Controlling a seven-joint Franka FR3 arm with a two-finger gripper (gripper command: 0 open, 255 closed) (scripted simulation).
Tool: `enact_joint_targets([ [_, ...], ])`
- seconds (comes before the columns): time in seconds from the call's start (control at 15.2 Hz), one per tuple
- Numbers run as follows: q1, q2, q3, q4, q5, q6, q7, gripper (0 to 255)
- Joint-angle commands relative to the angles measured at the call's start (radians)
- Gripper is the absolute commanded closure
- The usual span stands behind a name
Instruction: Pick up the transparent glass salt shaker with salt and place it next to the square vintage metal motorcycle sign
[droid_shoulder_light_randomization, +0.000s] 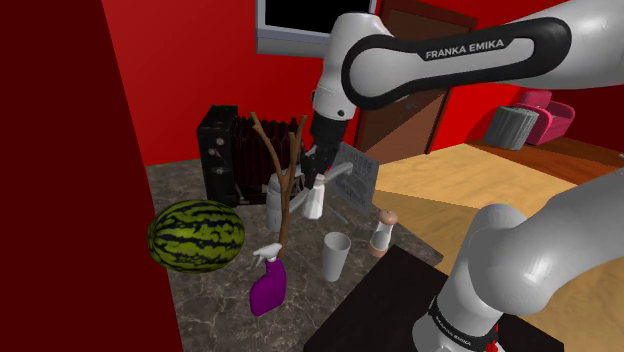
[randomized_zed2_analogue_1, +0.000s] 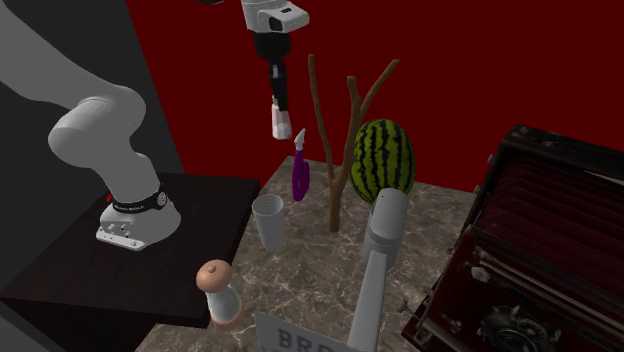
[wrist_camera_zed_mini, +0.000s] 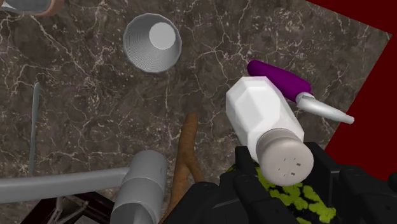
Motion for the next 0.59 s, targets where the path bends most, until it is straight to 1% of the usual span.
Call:
enact_joint_targets([
  [0.0,0.0,-0.003,-0.001,0.024,-0.001,-0.028,0.002,255],
  [0.53,-0.002,-0.004,-0.005,0.131,-0.007,-0.135,0.009,255],
])
